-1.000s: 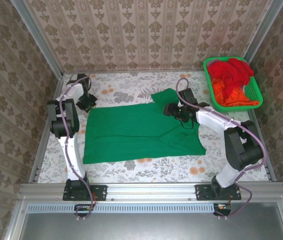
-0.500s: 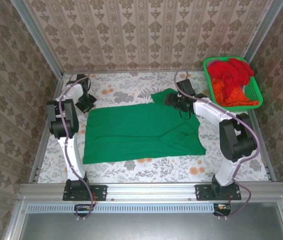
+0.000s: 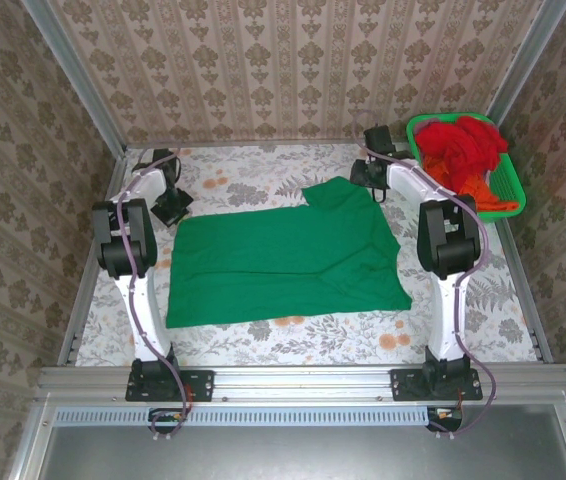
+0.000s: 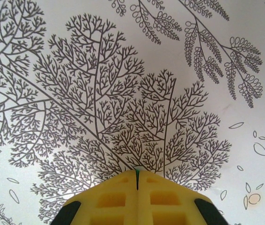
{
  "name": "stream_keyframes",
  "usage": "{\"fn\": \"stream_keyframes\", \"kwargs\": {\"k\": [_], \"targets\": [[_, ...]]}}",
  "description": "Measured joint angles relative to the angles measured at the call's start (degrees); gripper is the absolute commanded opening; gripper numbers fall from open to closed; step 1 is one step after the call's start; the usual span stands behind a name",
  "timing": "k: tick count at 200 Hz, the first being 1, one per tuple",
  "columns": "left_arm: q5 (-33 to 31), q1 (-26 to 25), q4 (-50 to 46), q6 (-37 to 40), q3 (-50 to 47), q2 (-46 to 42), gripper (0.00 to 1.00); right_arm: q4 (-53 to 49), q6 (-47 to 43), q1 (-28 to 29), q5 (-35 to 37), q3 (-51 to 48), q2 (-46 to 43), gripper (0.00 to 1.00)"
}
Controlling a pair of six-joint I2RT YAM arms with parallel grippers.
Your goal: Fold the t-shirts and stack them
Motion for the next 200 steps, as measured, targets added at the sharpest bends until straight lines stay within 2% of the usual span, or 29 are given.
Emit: {"fn": "stream_keyframes", "kwargs": {"k": [40,106,148,177,200], "targets": [[0.04,0.0,0.35,0.0,-0.31,-0.2,0.0,-5.88,-5.31,-3.5,-7.54,6.12,5.73,0.38],[0.09,-0.02,0.72,0.0,-0.63,-0.33,0.0,-14.16,-6.29,-4.87,-14.25,19.3,14.16,0.37],[0.13,-0.02,0.9,0.0,-0.81,-0.44,0.0,-16.9,-5.03,-4.94,-17.79,22.25,16.68,0.42],[0.15,-0.02,0.98,0.0,-0.9,-0.48,0.0,-16.74,-3.52,-5.25,-20.61,22.43,17.33,0.49],[0.15,-0.02,1.03,0.02,-0.94,-0.52,0.0,-16.52,-2.6,-5.33,-22.86,22.73,17.55,0.47]]}}
